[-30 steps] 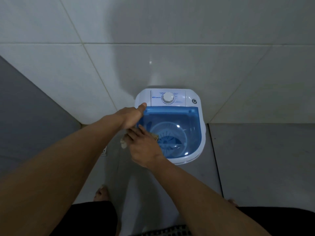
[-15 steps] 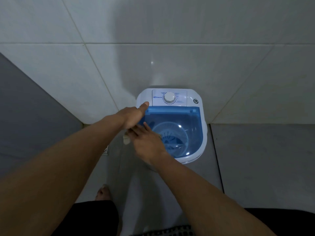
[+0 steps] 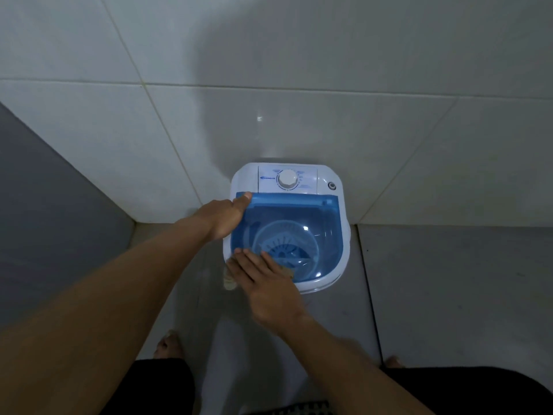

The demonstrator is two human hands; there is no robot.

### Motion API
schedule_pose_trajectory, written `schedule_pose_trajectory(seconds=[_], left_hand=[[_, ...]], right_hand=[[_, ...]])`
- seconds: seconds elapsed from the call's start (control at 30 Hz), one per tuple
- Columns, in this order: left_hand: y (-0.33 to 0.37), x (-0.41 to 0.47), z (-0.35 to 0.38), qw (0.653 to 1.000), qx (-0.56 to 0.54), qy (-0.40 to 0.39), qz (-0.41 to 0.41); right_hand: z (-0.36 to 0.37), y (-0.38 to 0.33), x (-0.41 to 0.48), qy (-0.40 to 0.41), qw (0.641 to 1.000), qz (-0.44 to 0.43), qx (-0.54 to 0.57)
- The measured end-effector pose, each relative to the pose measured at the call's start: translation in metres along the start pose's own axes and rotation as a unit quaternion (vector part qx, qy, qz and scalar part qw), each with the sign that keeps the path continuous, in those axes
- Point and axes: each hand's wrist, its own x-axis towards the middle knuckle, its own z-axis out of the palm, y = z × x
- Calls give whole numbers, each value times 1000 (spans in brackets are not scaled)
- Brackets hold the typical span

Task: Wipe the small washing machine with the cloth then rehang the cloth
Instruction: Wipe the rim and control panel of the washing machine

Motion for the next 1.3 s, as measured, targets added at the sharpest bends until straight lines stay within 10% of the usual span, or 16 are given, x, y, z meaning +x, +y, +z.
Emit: schedule_pose_trajectory(seconds=[1.3], left_hand=[[6,2,-6,1000,0,-6,-11]], right_hand=[[-31,66,5,125,929,338,82]])
